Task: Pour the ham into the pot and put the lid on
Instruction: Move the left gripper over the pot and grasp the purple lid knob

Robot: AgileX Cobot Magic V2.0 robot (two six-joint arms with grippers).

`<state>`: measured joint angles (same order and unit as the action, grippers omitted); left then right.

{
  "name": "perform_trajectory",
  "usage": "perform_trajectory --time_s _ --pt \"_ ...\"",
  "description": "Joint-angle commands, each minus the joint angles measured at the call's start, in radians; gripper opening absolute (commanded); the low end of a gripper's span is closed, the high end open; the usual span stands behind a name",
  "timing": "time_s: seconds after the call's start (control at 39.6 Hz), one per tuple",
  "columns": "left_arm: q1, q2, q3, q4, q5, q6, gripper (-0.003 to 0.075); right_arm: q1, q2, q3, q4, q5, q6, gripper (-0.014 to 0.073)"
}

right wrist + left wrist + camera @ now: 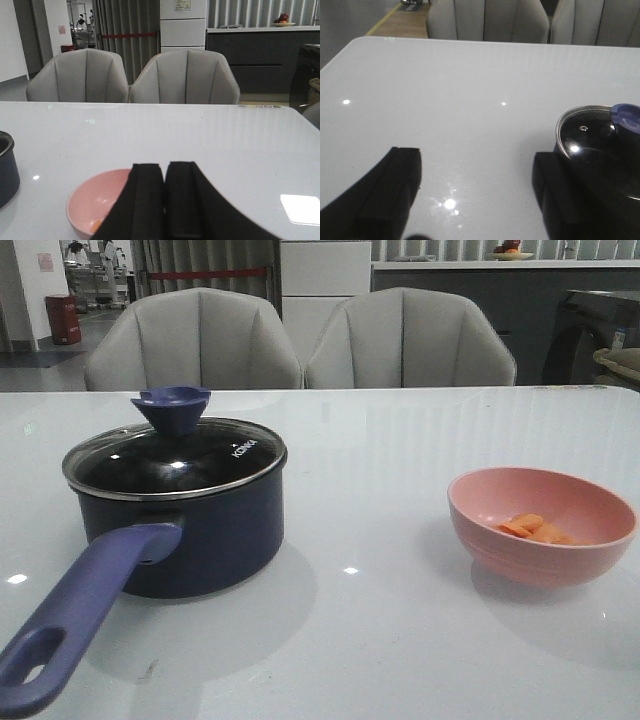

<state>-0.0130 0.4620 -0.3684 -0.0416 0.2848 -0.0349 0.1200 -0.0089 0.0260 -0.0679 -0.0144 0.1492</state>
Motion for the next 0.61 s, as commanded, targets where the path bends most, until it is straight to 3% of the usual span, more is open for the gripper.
perform_trajectory --time_s 0.0,0.05,0.35,0.58 --pt "-0.001 0.054 -0.067 -0.011 -0.028 -0.007 0.0651 -0.005 -0.019 0.01 -0.011 -0.076 -0.003 0.0136" --pt "-0.001 0.092 -0.097 -0.011 0.006 -0.007 0.0691 -0.005 -0.019 0.01 -0.011 -0.076 -0.003 0.0136" --pt "-0.001 0.327 -0.262 -0.148 0.079 -0.007 0.0689 -0.005 -0.019 0.01 -0.011 -0.076 -0.003 0.0136" --pt "-0.001 0.534 -0.451 -0.15 0.275 -0.005 0.0689 -0.005 -0.019 0.01 -0.011 -0.076 -0.003 0.0136"
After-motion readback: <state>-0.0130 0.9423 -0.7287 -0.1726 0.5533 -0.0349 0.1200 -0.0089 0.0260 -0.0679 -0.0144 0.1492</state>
